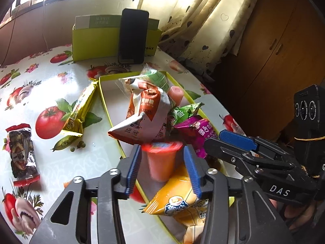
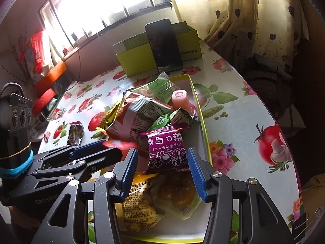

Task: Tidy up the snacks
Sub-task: 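Lower the jelly cup and purple bag into the box lid and open both grippers, then withdraw both open grippers toward the last snacks on the table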

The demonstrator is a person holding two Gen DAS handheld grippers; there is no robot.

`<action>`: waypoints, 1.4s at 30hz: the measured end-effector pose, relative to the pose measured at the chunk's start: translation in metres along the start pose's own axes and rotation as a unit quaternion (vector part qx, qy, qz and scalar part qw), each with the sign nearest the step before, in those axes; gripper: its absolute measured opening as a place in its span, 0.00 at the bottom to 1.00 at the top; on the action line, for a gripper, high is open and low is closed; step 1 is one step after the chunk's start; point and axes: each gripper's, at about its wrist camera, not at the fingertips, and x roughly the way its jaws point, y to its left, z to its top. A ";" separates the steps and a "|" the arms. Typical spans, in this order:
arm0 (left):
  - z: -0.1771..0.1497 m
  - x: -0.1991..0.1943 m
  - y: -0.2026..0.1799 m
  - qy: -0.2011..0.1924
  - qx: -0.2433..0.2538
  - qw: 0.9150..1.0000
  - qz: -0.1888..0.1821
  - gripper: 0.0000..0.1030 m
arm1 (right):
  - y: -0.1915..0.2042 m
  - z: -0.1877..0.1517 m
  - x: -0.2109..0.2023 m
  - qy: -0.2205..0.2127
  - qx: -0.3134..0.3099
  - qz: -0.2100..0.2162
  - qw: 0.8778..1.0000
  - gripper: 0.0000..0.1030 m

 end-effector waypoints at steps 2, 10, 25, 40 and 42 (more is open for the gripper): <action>0.000 -0.005 0.000 -0.006 0.001 1.000 0.001 0.48 | 0.001 0.000 -0.002 0.000 0.000 -0.001 1.000 0.48; -0.006 -0.021 0.003 -0.015 0.000 1.000 0.008 0.48 | 0.007 -0.004 -0.012 -0.004 -0.004 -0.002 1.000 0.49; -0.026 -0.063 0.008 -0.051 -0.006 0.997 0.051 0.48 | 0.032 -0.014 -0.031 -0.005 -0.023 0.006 1.000 0.49; -0.037 -0.083 0.023 -0.062 -0.018 0.995 0.079 0.48 | 0.056 -0.017 -0.031 -0.001 -0.038 0.010 0.999 0.49; -0.039 -0.084 0.026 -0.062 -0.020 0.995 0.080 0.48 | 0.059 -0.018 -0.030 0.001 -0.041 0.011 0.999 0.49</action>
